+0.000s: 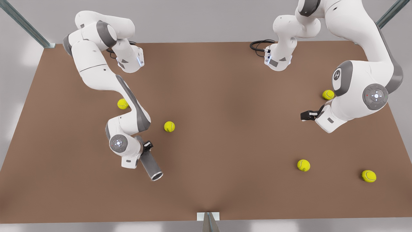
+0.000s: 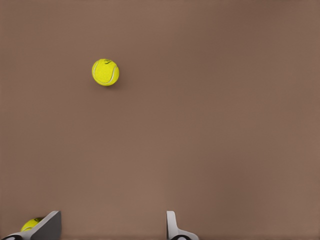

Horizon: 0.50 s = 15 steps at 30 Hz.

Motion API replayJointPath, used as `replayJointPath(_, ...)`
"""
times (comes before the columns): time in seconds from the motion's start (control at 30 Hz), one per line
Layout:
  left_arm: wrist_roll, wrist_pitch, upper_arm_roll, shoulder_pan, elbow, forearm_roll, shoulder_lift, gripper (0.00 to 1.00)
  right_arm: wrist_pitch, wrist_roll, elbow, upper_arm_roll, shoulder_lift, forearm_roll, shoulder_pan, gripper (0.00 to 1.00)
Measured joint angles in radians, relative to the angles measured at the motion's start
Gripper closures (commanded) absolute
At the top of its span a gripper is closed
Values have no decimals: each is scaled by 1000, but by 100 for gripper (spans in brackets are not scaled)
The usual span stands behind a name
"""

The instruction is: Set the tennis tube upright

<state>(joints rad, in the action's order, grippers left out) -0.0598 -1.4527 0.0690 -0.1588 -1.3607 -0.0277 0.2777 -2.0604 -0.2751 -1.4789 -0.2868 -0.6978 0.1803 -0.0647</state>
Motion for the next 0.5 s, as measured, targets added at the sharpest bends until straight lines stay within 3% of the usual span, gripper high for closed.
replayJointPath(0.5,5,0,0,9,-2,0,2,0,-143,-418,64,3,-61,56,-197,21)
